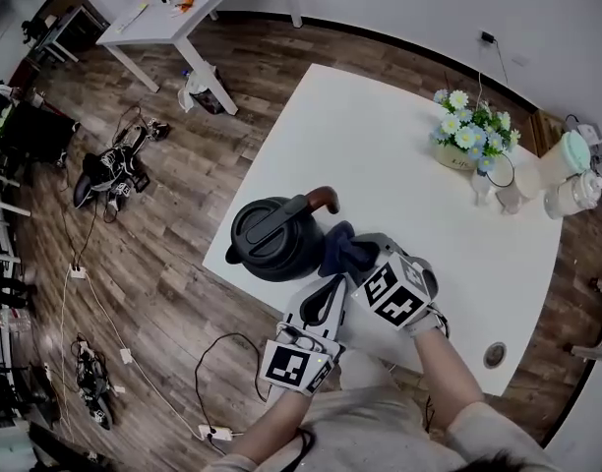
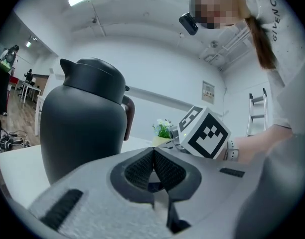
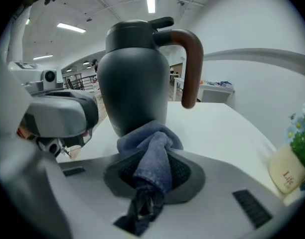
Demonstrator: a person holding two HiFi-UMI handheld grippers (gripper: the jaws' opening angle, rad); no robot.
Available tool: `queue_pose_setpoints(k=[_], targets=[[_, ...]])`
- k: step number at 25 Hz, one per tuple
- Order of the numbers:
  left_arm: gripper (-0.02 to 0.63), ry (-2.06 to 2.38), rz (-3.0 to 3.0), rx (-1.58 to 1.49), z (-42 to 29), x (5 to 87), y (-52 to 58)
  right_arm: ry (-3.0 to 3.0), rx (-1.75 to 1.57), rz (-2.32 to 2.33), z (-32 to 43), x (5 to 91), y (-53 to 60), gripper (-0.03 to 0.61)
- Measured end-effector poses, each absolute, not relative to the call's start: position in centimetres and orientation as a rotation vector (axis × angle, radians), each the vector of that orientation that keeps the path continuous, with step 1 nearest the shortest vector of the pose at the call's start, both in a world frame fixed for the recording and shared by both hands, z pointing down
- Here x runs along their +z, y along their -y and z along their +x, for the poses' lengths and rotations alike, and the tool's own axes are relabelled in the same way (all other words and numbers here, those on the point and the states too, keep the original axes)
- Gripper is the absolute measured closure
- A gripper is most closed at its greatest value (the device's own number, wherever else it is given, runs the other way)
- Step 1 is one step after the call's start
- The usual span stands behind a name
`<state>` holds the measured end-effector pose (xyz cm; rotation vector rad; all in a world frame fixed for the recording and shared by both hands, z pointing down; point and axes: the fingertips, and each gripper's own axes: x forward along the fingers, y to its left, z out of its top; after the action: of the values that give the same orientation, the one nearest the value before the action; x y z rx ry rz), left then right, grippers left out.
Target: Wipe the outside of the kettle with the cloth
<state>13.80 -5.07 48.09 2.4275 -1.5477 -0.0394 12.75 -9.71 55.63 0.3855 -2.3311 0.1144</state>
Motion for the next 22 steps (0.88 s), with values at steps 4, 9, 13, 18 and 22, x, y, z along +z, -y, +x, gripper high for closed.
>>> queue_pose_setpoints(k=[4,9,13,18,22], targets=[[0.606,1.6,2.42,0.006,11.9,48.0,4.1,2.398,0.031,0.465,14.0,51.3,9.7,0.511],[0.606,1.73,2.386,0.032,7.7,45.8,2.2,2.569,-0.147,0.518,13.4,40.9,7.5,0.511],[0.606,1.787,2.399,0.008,4.6,43.2,1.1,2.64,-0.303,0.557,11.1,33.8,5.2,0.511],[0.606,1.801,2.408,-0.048,0.0,42.4,0.4,2.684,-0.388,0.591,5.7,31.7,1.3,0.511],[0.606,1.721,2.419,-0.035,-4.3,43.6,0.7,2.52,-0.39,0.712,0.8,36.6,0.6,0.511]])
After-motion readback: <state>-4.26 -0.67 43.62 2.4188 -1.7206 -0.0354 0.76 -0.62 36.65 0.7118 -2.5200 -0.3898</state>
